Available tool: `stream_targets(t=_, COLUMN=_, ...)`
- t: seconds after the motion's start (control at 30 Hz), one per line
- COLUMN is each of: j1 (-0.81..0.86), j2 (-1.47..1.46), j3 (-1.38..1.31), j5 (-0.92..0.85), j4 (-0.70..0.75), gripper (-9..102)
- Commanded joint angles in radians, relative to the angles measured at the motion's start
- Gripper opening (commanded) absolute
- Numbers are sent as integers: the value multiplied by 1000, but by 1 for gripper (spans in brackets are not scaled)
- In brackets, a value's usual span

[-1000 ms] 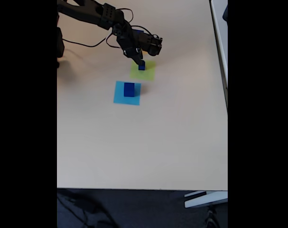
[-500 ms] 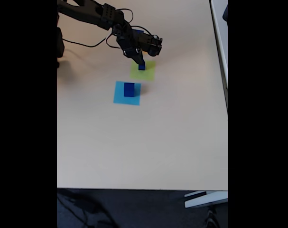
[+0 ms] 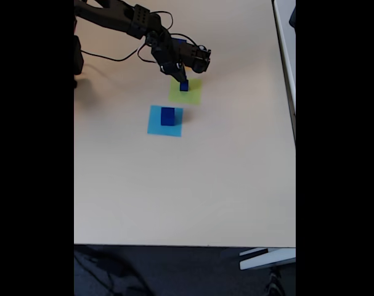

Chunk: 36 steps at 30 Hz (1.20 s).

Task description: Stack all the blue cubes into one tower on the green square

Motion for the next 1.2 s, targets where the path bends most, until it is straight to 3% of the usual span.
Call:
stream_targets(t=0.0, j1=5, j2=34, j3=-3, j5=0, j4=-18, gripper=0)
stream_targets(t=0.27, j1=12, j2=135, j3=-23, j5=-41, j4=61, gripper=0)
stream_targets(t=0.53, j1=25, j2=195, j3=-232, j5=-91, j4=282, gripper=0)
stream_targets(t=1.17, j1=-225, j2=-40, j3=-561, j5=356, j4=416, gripper=0)
